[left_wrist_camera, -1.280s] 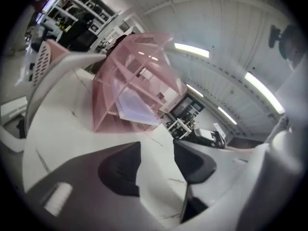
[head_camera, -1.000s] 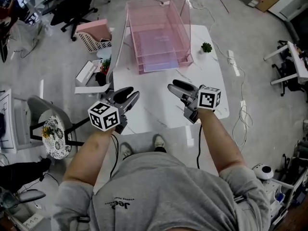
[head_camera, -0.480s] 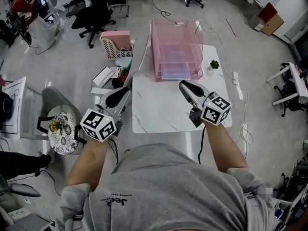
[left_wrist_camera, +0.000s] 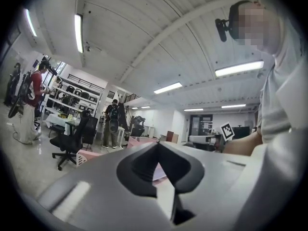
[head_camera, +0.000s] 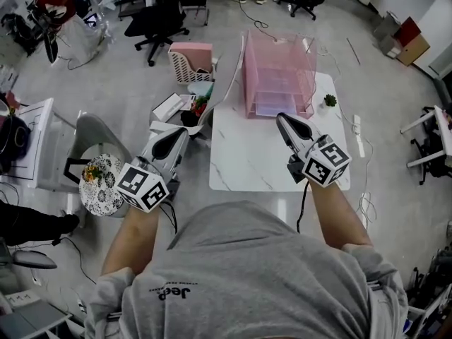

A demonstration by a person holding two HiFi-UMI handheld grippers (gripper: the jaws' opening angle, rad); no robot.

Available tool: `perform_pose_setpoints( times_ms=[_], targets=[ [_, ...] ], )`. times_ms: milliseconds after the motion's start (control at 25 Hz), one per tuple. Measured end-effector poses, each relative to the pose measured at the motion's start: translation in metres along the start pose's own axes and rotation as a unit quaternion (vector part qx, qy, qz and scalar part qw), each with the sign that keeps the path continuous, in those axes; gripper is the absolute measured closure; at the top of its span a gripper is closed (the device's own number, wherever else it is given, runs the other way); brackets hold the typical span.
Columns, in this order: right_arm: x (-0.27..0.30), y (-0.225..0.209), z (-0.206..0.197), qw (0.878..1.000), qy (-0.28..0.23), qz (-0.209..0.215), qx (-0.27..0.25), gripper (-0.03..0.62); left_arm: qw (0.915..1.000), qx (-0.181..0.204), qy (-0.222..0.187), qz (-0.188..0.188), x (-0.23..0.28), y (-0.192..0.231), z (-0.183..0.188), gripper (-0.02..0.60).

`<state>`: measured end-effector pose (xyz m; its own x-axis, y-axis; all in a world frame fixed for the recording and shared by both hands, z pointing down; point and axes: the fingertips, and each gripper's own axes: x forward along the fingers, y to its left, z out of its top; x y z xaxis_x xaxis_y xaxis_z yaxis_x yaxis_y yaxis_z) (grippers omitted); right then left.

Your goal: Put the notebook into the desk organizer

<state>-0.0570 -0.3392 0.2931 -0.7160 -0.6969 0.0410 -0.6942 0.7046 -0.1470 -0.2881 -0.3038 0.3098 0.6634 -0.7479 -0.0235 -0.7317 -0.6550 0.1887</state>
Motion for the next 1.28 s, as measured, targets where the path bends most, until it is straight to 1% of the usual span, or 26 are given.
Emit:
perform_pose_setpoints(
  times_ms=[160,480,880,1280],
  targets=[
    [0.002,0.004,0.003,1.0,-0.004,0.005,0.0,0.592,0.9999,0.011,0.001,0.004,-0.006,-0.001,0.001,0.523],
    [0.002,0.001,0.001,1.0,0.002,0.001,0.0,0.592,0.9997,0.025,0.007,0.001,-0.007,-0.007,0.0,0.523],
    [0.0,0.0,-0.002,1.0,0.011,0.002,-0.012,0.592,0.9997,0.023,0.008,0.0,-0.009,-0.006,-0.003,0.523],
    [-0.003,0.004,0.003,1.0,0.008,0.004,-0.017,0.592,0.9997,0.024,0.009,-0.003,-0.01,-0.01,0.0,0.523]
  ],
)
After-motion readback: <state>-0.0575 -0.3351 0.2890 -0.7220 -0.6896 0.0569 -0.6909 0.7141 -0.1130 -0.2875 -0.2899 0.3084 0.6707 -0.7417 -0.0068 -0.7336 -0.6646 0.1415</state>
